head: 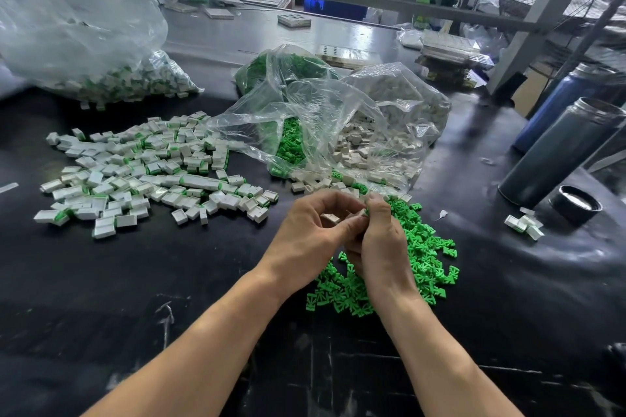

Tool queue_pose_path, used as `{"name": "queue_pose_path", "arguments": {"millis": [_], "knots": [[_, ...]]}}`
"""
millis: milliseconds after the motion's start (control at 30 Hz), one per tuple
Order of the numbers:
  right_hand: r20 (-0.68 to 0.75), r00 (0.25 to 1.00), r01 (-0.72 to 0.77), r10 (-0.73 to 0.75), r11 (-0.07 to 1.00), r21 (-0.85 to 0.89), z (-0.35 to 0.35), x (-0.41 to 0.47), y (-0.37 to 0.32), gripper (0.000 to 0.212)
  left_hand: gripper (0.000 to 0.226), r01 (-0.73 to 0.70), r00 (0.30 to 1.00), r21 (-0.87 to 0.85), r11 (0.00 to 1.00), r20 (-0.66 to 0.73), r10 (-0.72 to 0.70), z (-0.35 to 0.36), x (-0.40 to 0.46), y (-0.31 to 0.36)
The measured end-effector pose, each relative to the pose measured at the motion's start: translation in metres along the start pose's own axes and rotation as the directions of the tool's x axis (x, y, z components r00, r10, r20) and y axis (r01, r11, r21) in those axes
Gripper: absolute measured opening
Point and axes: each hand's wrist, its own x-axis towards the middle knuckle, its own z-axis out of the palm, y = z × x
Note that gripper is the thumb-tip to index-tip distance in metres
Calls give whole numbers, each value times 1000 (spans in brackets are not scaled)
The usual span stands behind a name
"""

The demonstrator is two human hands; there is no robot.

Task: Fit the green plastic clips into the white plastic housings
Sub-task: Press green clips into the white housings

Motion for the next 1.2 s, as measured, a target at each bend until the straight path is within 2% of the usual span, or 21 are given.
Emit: {"name": "queue_pose_path", "arguments": {"millis": [133, 233, 467, 633, 967, 1200], "knots": [[2, 999, 41, -41, 998, -39, -2, 1, -1, 54, 14, 2, 1000, -32, 999, 3, -2, 1, 1, -4], [-51, 995, 83, -89, 990, -113, -2, 0, -1, 52, 12, -1, 1000, -12, 1000, -18, 1, 3, 2, -7], [-109, 988, 85, -105, 981, -172, -1, 4, 2, 61, 8, 32, 999, -44, 999, -35, -33, 5, 3, -11], [-141, 979, 116, -147, 971, -208, -1, 7, 5, 58, 9, 32, 999, -56, 998, -36, -34, 5, 2, -8], [-104, 987, 113, -122, 989, -90, 0, 5, 6, 53, 8, 9, 999, -42, 999, -35, -10, 4, 5, -11], [-128, 989, 62, -80, 988, -141, -4, 6, 7, 58, 16, 33, 999, -68, 997, -31, -35, 1, 4, -12]]}}
